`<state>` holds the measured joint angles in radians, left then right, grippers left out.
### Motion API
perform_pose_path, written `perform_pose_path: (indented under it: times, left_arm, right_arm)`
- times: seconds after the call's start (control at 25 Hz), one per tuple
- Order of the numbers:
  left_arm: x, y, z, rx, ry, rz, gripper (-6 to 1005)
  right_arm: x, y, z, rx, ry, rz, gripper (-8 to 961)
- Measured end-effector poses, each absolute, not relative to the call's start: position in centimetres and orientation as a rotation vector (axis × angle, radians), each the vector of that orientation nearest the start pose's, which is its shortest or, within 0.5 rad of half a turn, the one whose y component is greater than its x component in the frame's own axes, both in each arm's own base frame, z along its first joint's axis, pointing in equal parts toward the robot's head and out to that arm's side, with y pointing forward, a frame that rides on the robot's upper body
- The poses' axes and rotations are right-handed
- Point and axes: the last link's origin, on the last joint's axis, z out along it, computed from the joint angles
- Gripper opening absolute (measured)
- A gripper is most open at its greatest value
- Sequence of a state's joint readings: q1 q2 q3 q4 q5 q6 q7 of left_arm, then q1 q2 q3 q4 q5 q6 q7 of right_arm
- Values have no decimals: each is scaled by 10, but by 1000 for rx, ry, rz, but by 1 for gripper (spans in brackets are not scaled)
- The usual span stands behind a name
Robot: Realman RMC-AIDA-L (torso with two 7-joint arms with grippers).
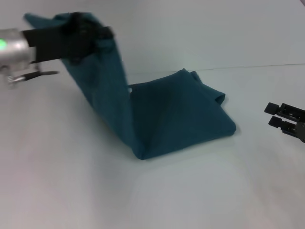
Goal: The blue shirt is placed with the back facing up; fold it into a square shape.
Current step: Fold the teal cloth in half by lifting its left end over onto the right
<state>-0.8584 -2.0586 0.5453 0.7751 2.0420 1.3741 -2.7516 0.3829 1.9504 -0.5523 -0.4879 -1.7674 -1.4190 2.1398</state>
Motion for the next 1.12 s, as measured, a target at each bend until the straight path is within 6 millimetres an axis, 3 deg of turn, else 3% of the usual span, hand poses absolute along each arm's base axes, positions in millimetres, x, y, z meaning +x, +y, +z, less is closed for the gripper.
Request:
perform_pose_path:
  times: [0.28, 0.68, 1.12]
  left_arm:
    - [-113, 447, -10, -2214, -1881, -920, 124]
    - [-88, 447, -86, -2267, -1773, -782, 134]
    - [-84, 445, -94, -2304, -1723, -803, 146]
  right_arm:
    - [347, 317, 59, -1843, 1818, 1092, 707]
    - [348, 319, 55, -1834, 1834, 1076, 706]
    - [349, 320, 53, -1822, 1846, 1065, 707]
